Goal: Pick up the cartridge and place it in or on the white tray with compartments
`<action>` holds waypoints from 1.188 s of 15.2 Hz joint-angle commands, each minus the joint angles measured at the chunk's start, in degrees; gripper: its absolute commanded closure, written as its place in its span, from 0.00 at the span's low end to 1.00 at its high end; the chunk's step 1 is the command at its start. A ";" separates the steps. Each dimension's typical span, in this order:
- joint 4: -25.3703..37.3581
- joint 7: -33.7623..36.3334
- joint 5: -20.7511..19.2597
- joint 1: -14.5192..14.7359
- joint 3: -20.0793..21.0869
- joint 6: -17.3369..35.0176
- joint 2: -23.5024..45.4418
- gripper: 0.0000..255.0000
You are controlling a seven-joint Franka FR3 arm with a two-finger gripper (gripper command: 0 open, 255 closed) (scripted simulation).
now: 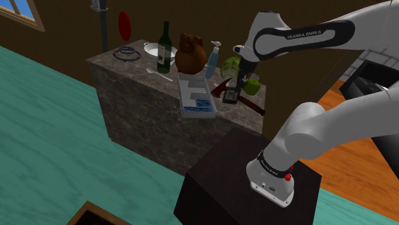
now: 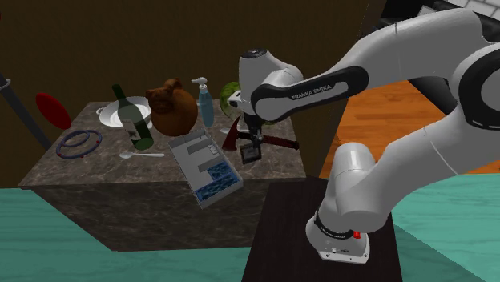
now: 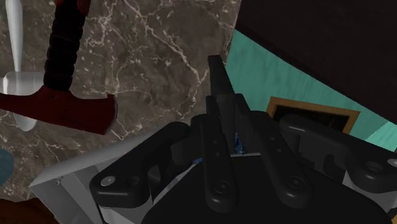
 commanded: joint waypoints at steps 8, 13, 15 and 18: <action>17.13 -0.03 9.51 8.98 -0.71 2.80 20.36 1.00; 28.67 -2.03 15.78 11.66 -1.10 1.67 31.72 1.00; 33.74 -2.93 18.32 12.12 -1.04 0.64 36.27 1.00; 41.35 -4.09 21.75 12.12 -0.69 -1.34 42.67 1.00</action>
